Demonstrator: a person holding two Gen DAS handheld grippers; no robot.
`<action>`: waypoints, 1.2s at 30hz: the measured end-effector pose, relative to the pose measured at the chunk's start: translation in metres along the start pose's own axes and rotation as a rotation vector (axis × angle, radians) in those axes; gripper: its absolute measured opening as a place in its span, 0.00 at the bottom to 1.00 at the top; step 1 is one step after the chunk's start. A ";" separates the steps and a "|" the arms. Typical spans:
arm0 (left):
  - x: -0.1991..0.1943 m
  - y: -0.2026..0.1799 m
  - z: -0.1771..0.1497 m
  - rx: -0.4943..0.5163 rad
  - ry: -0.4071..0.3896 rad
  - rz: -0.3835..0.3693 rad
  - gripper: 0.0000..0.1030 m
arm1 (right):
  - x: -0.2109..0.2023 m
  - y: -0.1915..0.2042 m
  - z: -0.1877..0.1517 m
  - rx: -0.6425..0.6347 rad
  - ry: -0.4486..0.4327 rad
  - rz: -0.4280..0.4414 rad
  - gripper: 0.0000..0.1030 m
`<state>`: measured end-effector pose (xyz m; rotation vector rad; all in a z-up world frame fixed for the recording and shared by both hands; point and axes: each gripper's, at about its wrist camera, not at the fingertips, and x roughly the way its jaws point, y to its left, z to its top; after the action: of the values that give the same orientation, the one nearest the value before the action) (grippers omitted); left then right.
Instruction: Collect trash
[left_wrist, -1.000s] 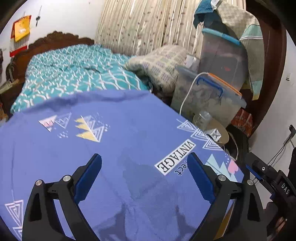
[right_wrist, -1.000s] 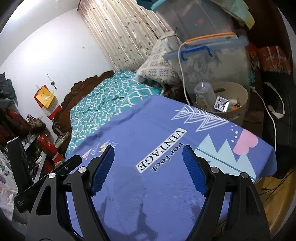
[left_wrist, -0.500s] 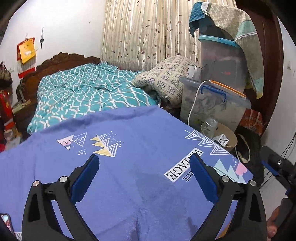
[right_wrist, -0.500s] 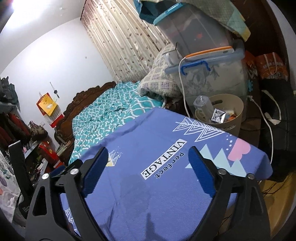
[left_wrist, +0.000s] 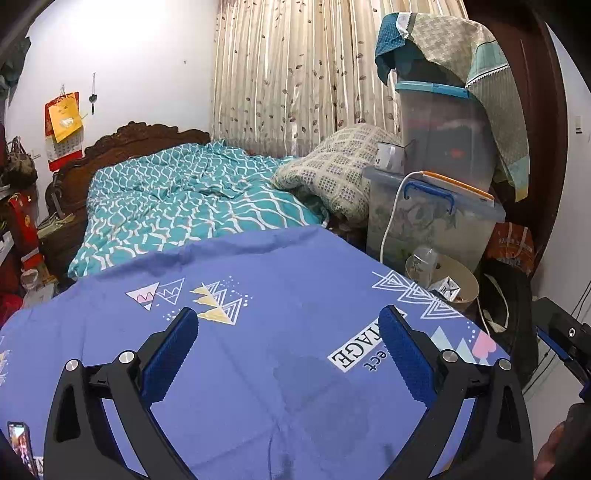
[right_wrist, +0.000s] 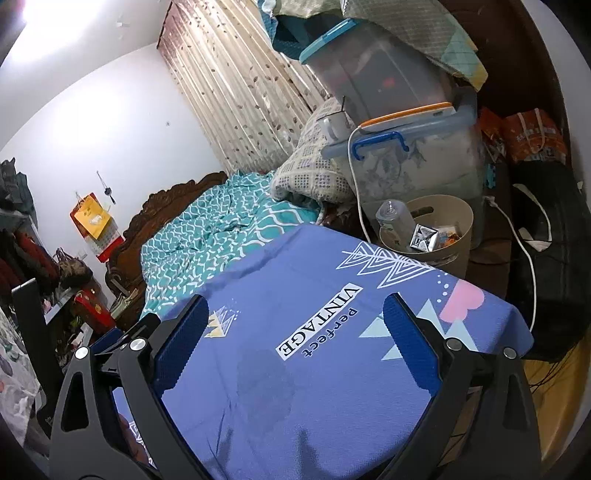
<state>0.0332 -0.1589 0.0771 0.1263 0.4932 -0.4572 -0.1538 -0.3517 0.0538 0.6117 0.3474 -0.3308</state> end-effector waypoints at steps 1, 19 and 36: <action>-0.001 -0.002 0.000 0.005 0.000 0.003 0.92 | 0.000 -0.001 0.001 0.002 -0.002 0.002 0.92; -0.001 -0.025 0.001 0.085 0.063 0.016 0.92 | -0.012 -0.012 0.005 0.027 -0.020 0.006 0.92; 0.004 -0.036 -0.005 0.133 0.096 0.007 0.92 | -0.018 -0.021 0.002 0.039 -0.022 -0.002 0.92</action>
<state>0.0180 -0.1917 0.0703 0.2790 0.5561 -0.4783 -0.1778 -0.3658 0.0515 0.6453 0.3213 -0.3464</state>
